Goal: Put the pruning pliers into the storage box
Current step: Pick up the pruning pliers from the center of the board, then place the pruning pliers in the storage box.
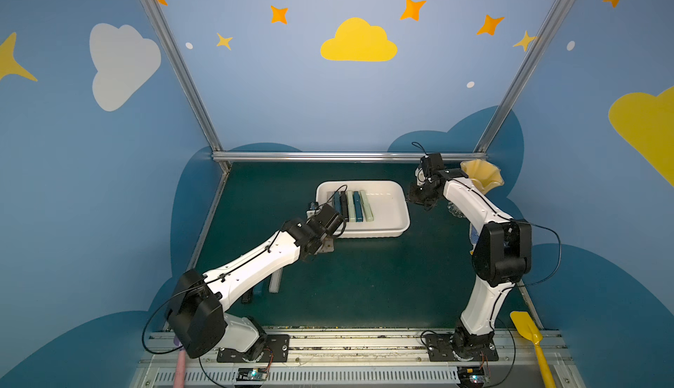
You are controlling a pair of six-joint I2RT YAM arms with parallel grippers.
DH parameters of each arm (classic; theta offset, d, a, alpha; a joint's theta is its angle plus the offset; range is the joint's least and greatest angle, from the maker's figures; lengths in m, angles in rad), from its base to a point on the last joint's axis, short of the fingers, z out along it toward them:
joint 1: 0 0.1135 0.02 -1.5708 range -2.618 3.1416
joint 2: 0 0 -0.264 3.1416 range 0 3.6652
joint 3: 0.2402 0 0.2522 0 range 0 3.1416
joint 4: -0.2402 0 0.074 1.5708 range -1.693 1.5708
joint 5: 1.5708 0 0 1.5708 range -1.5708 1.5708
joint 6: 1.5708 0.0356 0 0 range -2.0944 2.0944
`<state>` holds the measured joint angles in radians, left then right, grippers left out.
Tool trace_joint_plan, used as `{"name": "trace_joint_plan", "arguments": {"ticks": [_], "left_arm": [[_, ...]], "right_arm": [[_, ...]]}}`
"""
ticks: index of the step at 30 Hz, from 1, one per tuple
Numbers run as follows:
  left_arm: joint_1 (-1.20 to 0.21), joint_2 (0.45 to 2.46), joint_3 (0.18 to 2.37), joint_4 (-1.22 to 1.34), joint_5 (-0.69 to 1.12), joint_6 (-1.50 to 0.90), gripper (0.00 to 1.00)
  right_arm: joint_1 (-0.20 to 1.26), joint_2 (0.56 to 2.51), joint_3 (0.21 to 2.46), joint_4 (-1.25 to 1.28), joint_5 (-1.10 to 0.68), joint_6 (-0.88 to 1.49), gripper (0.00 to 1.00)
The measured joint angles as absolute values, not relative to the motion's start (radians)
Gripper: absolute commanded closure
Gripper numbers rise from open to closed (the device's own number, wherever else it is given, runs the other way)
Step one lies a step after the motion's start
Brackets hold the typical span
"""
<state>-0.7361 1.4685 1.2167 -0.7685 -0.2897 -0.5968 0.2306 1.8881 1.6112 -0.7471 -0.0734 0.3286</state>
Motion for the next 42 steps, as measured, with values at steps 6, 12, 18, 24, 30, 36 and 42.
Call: {"name": "trace_joint_plan", "arguments": {"ticks": [6,12,18,24,30,36,42], "left_arm": [[-0.733,1.712,1.542,-0.728,-0.259,-0.466,0.76],[-0.731,2.023,1.935,-0.727,-0.155,-0.419,0.80],[-0.736,2.258,2.218,-0.767,-0.075,-0.432,0.78],[-0.757,2.393,2.366,-0.806,-0.058,-0.488,0.78],[-0.789,2.477,2.451,-0.830,-0.086,-0.575,0.77],[-0.818,2.505,2.459,-0.857,-0.160,-0.664,0.77],[-0.828,2.521,2.459,-0.877,-0.224,-0.730,0.77]], "right_arm": [[0.202,1.832,1.537,-0.731,-0.094,0.341,0.60],[0.165,1.735,1.471,-0.705,-0.109,0.359,0.60],[0.139,1.681,1.427,-0.680,-0.125,0.376,0.60],[0.116,1.656,1.399,-0.658,-0.144,0.387,0.60],[0.108,1.635,1.387,-0.644,-0.163,0.392,0.60],[0.108,1.614,1.382,-0.632,-0.184,0.405,0.60],[0.108,1.613,1.368,-0.620,-0.197,0.412,0.60]]}}
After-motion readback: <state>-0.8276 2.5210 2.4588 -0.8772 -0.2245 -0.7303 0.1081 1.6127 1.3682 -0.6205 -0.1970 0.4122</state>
